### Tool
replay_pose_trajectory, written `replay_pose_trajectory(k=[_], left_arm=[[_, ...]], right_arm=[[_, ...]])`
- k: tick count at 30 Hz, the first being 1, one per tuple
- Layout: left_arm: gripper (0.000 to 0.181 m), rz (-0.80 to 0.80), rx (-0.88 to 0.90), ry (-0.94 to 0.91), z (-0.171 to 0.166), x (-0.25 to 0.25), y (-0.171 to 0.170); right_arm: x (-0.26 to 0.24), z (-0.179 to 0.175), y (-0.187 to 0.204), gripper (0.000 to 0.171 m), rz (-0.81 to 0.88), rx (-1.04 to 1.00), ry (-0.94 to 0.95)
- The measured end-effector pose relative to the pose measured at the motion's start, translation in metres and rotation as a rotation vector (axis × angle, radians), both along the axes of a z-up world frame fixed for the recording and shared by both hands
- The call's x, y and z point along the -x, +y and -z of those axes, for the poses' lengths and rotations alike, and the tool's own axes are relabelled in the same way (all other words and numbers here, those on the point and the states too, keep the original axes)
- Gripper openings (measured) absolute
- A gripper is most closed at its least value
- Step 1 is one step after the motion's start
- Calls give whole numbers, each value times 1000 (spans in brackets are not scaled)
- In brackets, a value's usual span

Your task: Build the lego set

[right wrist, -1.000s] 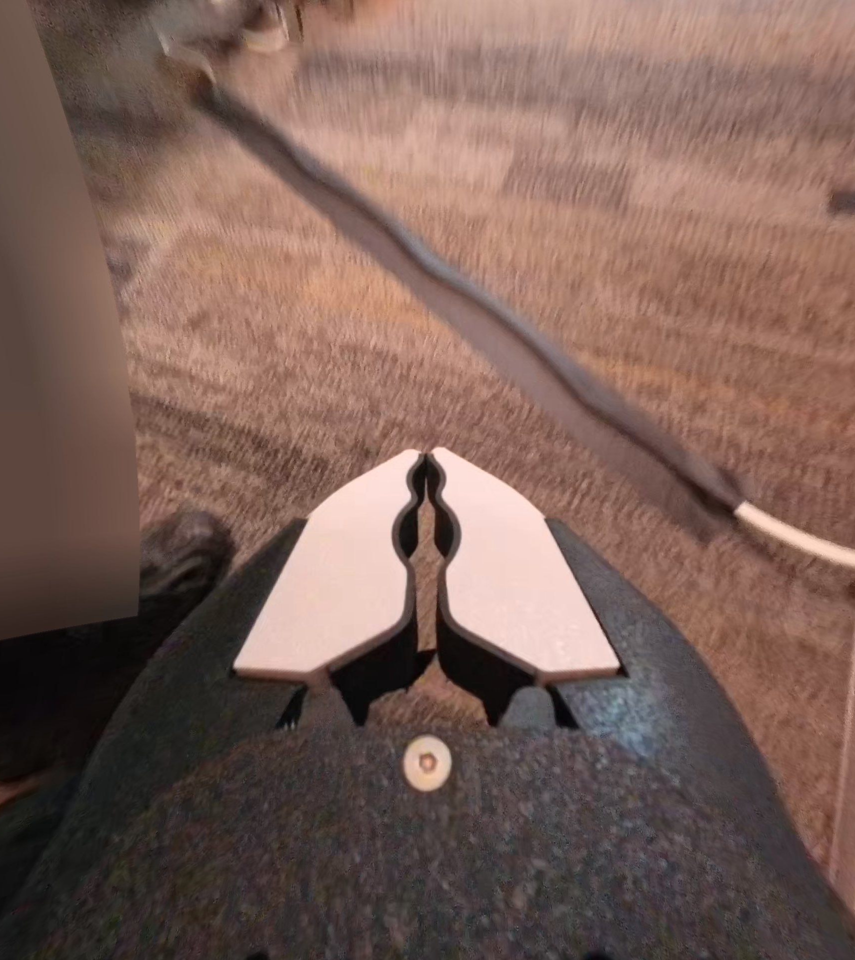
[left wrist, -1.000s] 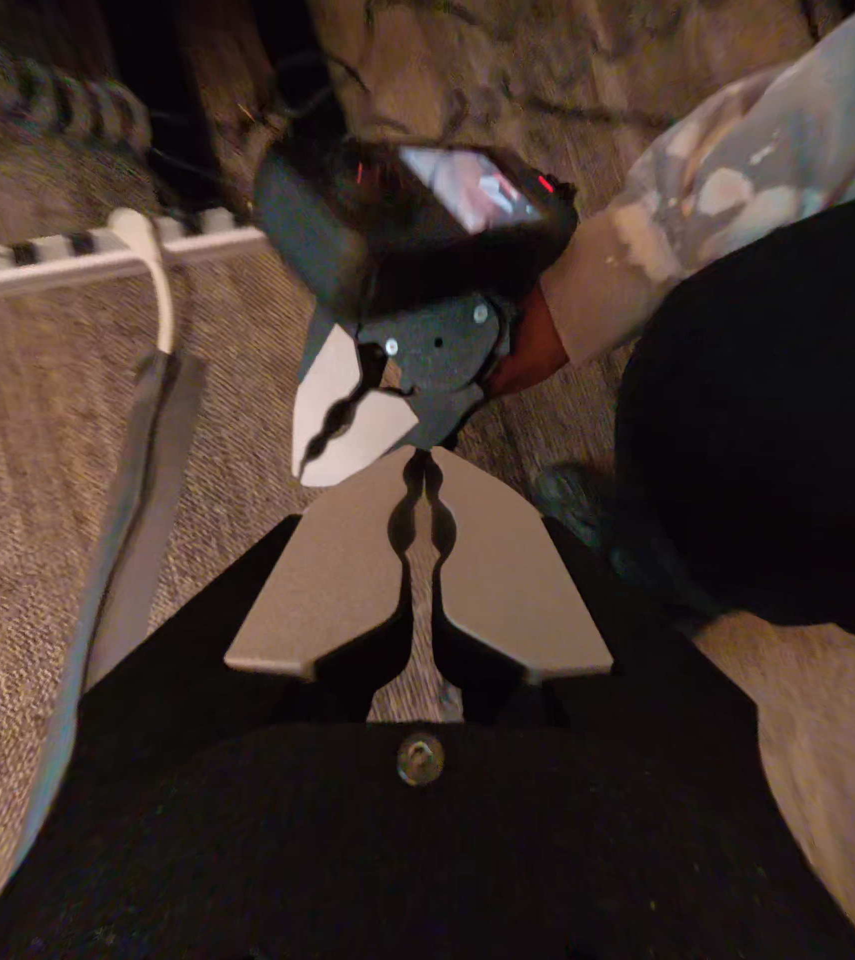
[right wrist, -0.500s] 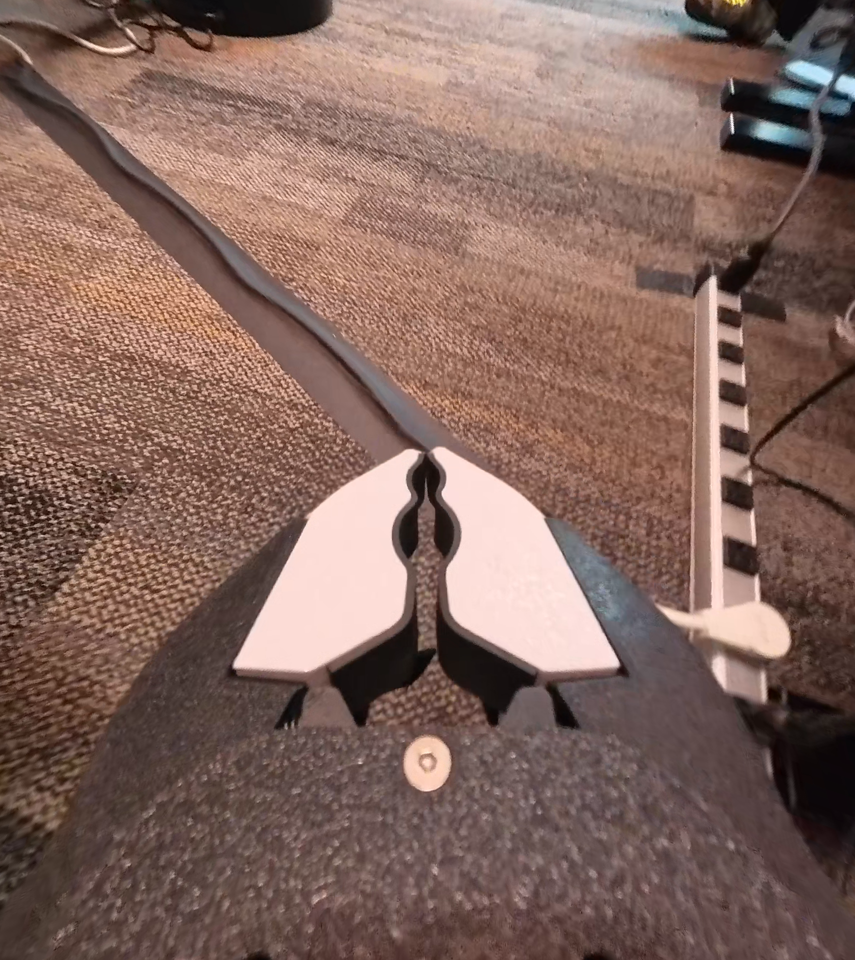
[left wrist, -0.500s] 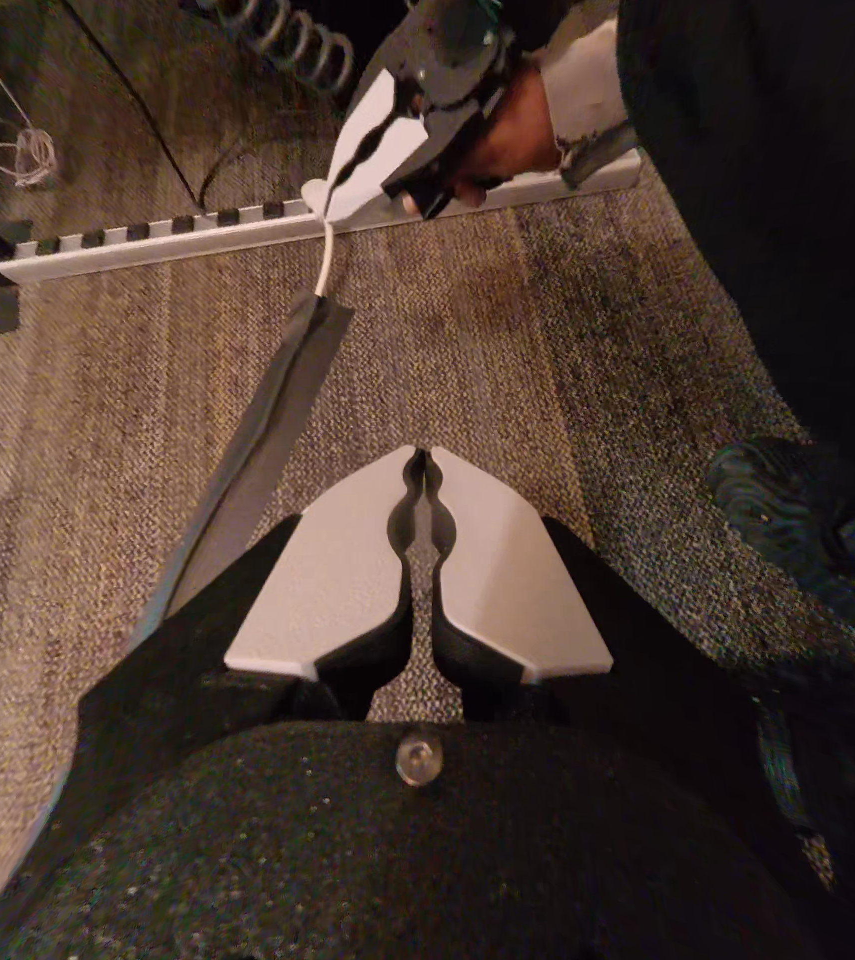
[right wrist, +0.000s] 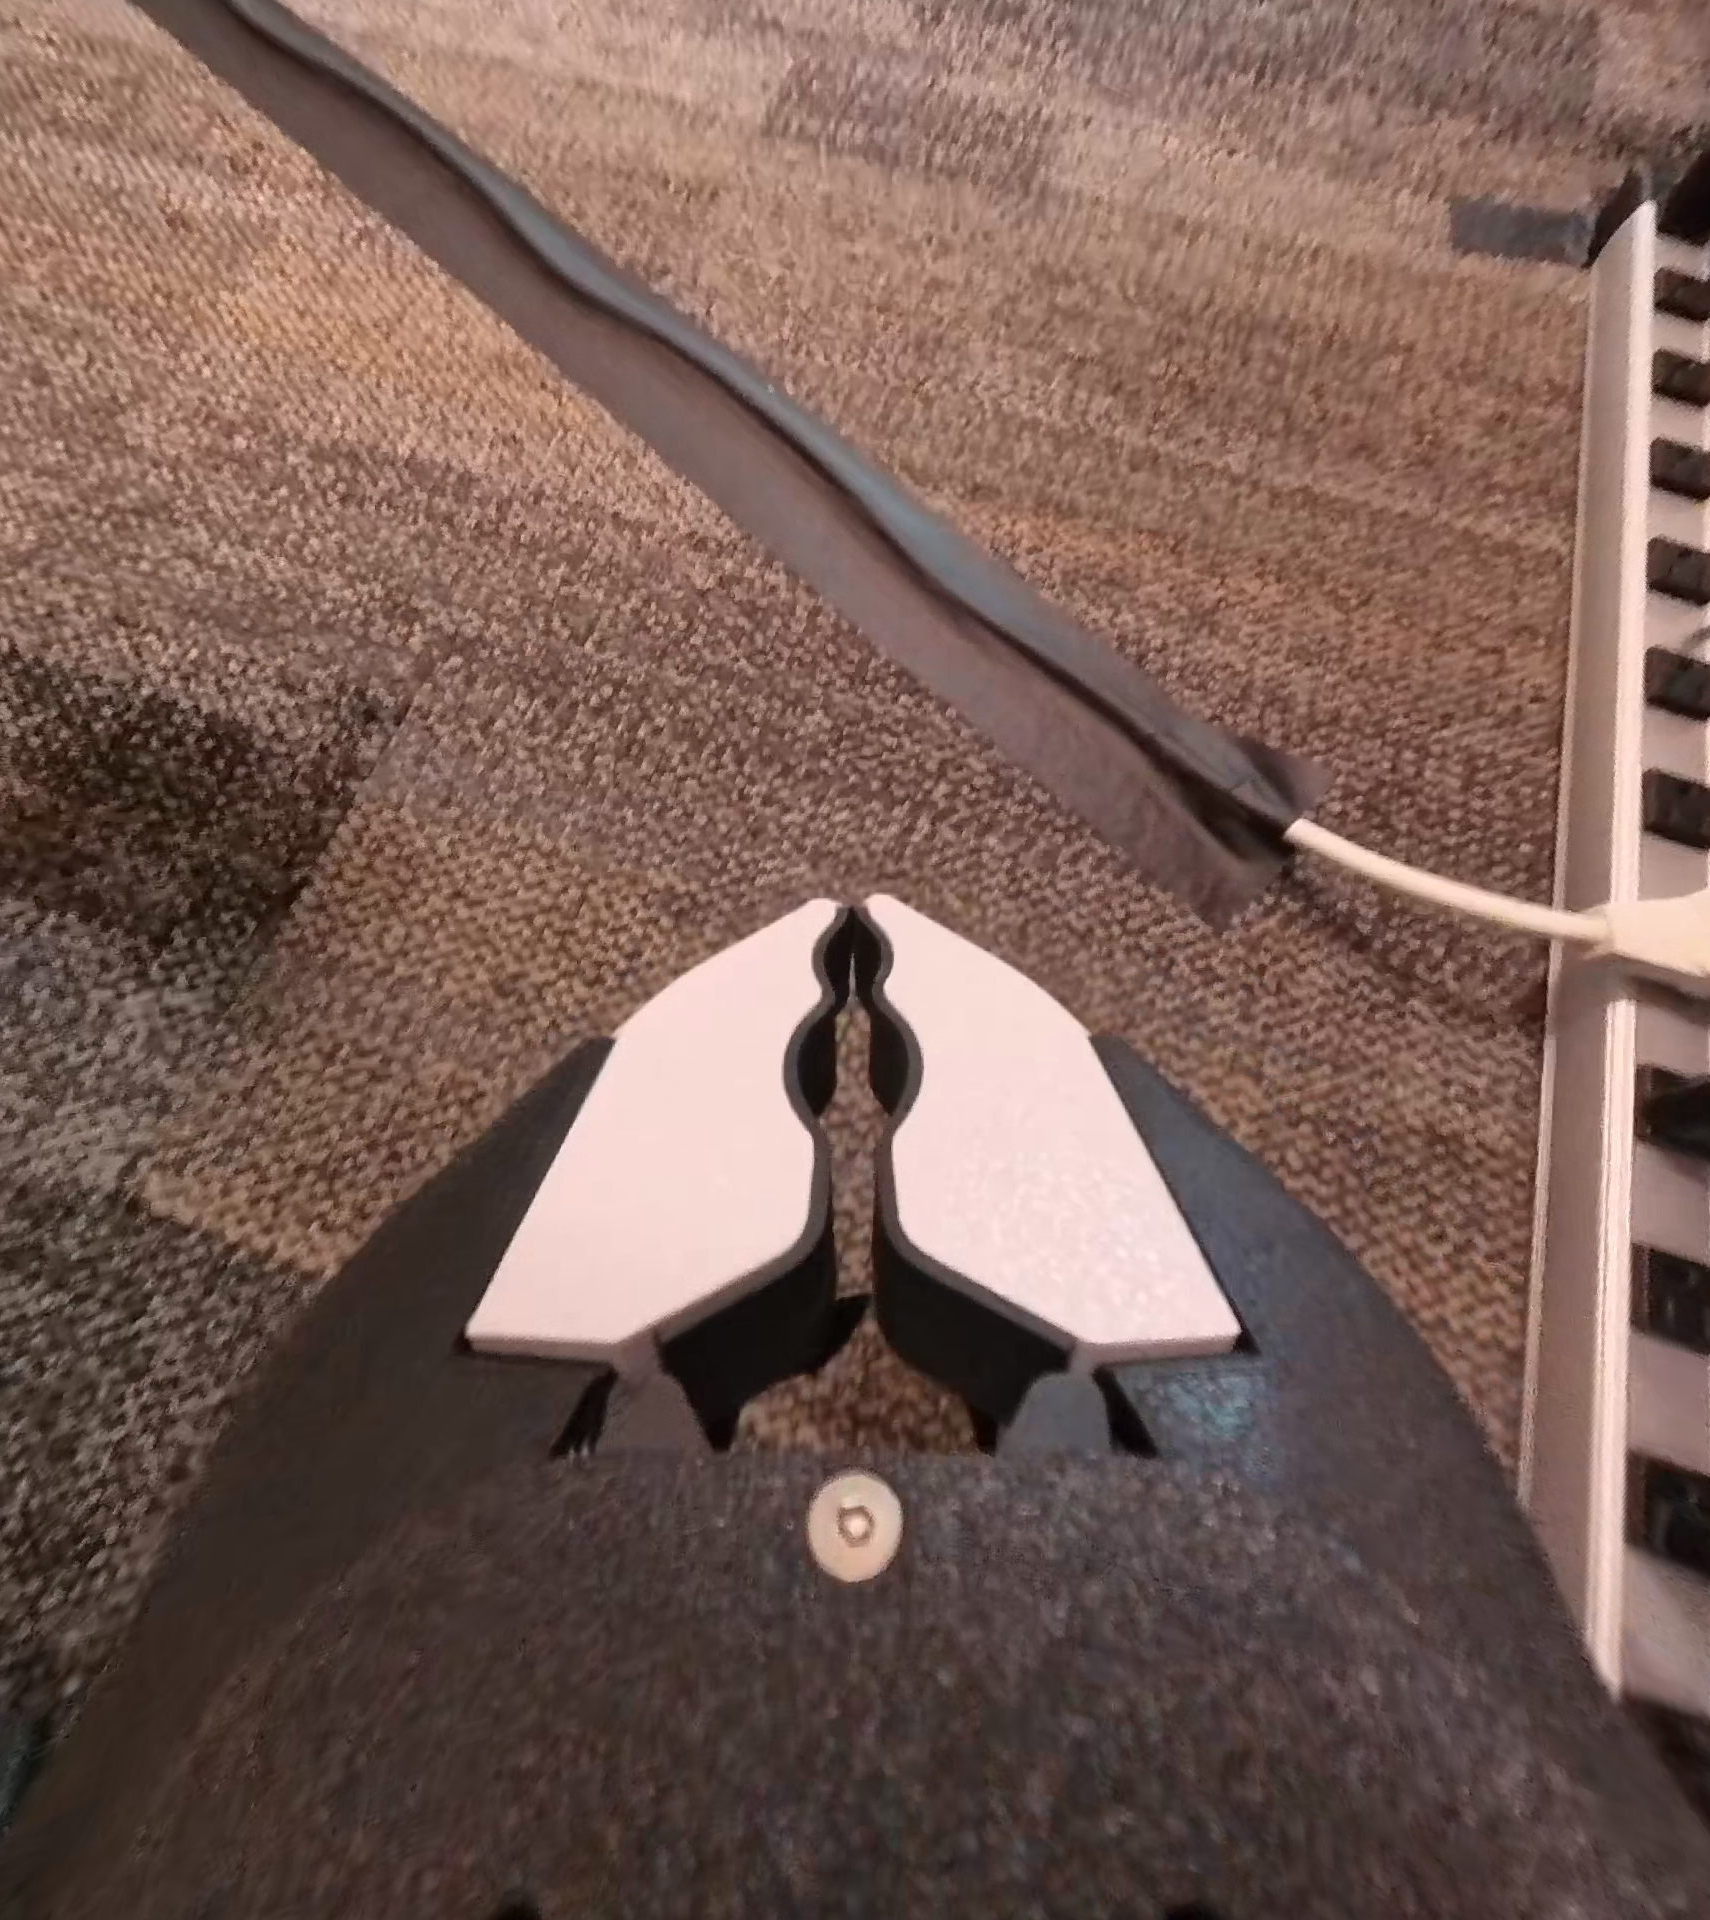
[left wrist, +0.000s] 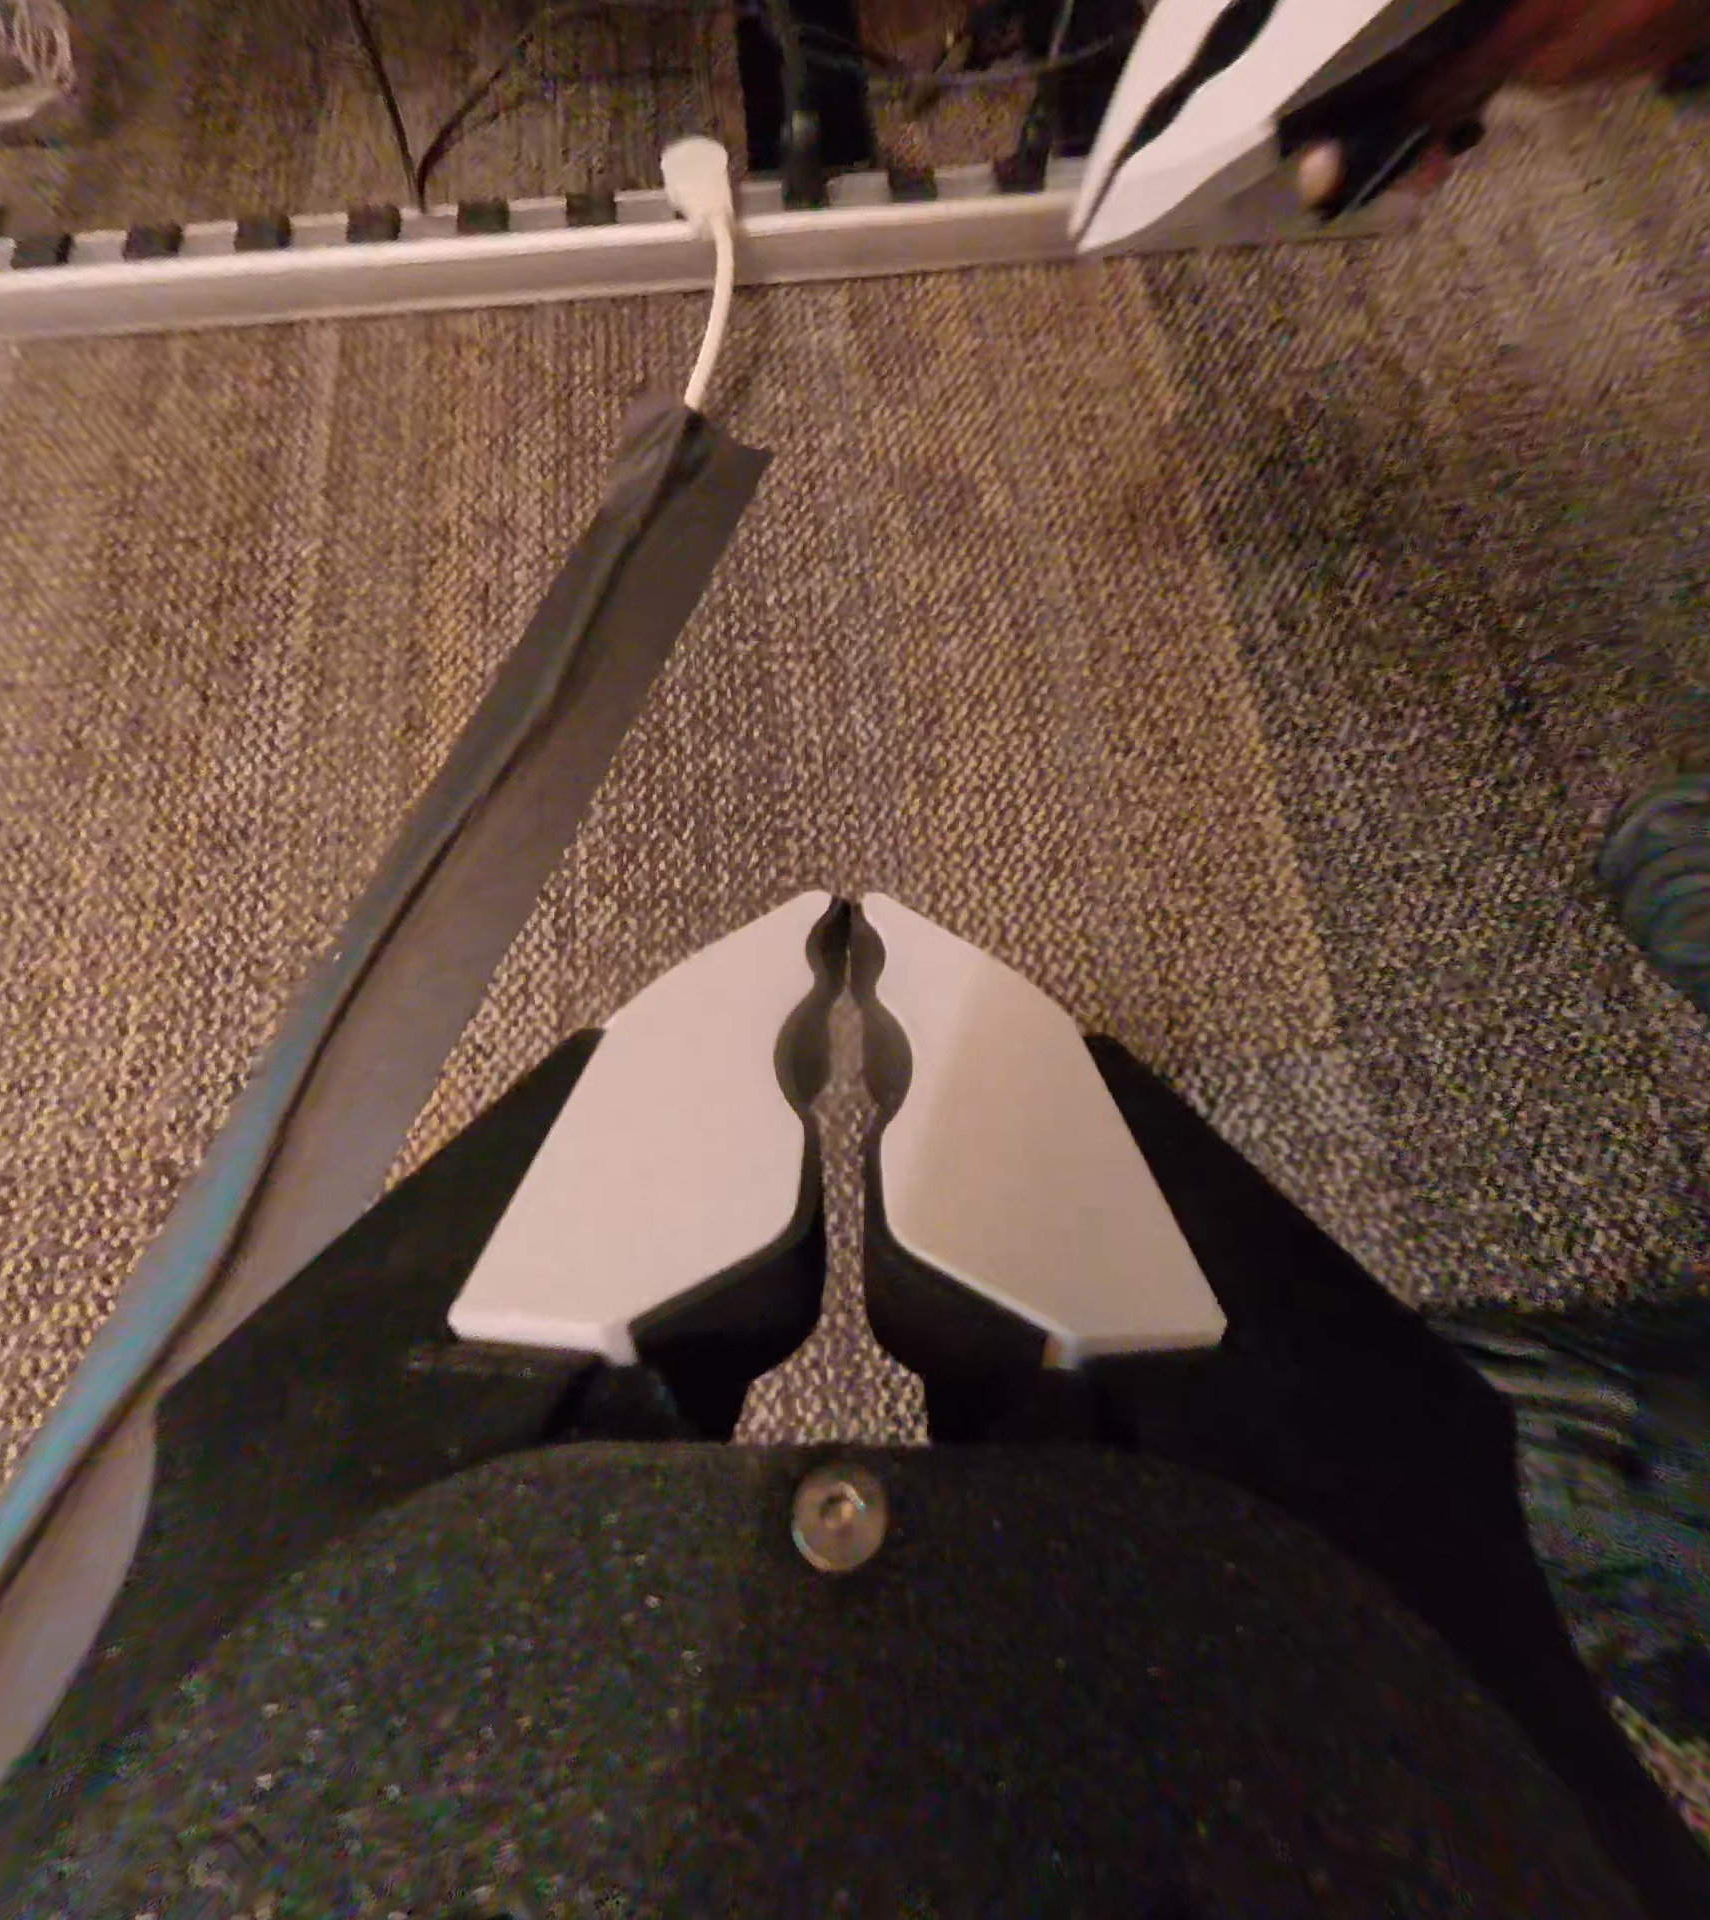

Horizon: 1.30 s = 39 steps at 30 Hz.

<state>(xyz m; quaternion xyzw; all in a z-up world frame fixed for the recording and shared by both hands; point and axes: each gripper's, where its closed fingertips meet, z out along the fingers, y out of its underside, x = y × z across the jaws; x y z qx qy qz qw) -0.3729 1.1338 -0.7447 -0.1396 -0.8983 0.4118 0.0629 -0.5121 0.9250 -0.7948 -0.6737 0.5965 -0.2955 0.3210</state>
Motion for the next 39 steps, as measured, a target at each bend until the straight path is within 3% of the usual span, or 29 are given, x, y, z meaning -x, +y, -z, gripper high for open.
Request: replay_pose_trajectory(k=[3, 7, 15, 22, 29, 34, 39], left_arm=[[0, 14, -61, 28, 25, 1, 2], [0, 90, -94, 10, 45, 3, -15], [0, 103, -57, 158, 39, 8, -107], [0, 232, -61, 162, 43, 39, -128], [10, 223, -39, 159, 36, 28, -141], [16, 101, -24, 173, 31, -2, -141], [6, -128, -6, 213, 29, -38, -136]], right_arm=[[35, 3, 1, 0, 20, 16, 52], [81, 16, -17, 0, 183, -11, 84], [163, 31, -45, 1, 496, -37, 92], [221, 24, -33, 4, 644, -46, 113], [208, 10, -21, 9, 636, -18, 56], [174, 1, -19, 16, 551, 4, 24], [143, -8, -18, 13, 462, 15, -5]])
